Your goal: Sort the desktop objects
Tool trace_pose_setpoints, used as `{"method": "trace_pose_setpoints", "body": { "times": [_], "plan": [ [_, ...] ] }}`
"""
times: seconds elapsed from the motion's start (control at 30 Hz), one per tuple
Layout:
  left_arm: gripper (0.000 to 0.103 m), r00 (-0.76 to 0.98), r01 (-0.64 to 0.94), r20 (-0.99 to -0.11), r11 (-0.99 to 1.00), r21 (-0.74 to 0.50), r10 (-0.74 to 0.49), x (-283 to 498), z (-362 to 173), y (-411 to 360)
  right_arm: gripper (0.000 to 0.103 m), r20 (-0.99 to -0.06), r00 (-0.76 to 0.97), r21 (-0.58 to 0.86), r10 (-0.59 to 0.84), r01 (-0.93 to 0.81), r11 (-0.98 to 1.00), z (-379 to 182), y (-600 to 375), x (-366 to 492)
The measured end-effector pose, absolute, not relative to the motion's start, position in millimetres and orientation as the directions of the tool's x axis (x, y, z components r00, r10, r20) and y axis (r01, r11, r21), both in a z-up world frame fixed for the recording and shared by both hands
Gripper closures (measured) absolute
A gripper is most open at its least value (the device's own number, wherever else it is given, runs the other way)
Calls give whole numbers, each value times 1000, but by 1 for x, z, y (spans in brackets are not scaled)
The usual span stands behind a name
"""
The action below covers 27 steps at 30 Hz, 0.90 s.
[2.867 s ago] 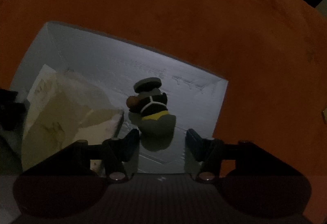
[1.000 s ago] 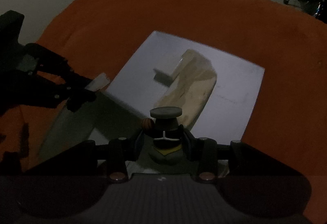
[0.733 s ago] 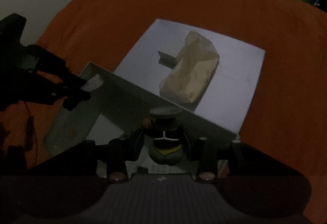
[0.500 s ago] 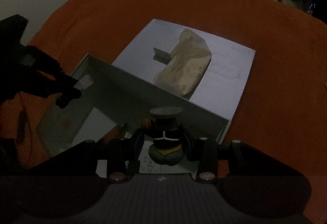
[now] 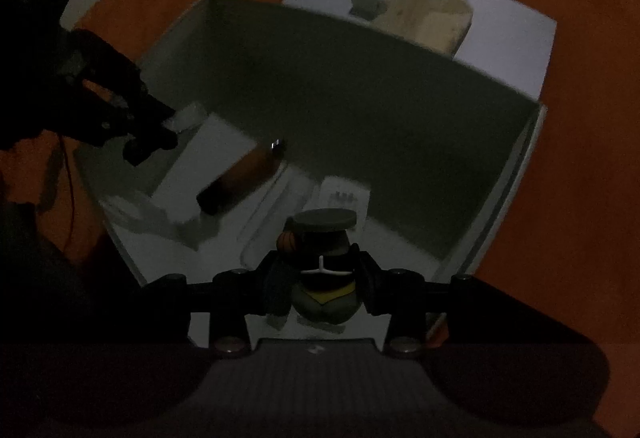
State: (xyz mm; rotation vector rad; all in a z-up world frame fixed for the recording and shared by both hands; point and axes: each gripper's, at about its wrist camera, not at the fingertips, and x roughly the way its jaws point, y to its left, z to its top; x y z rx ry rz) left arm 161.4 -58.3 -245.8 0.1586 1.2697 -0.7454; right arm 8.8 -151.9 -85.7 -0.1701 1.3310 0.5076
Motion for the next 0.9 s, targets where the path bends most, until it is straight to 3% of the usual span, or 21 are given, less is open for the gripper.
{"method": "trace_pose_setpoints", "body": {
  "times": [0.4, 0.9],
  "plan": [
    [87, 109, 751, -926, 640, -162, -362, 137, -258, -88, 60, -975, 135, 50, 178, -645, 762, -109, -118, -13],
    [87, 136, 853, -939, 519, -50, -315, 122, -277, -114, 60, -985, 56, 73, 166, -730, 680, -126, -101, -4]
  ]
}}
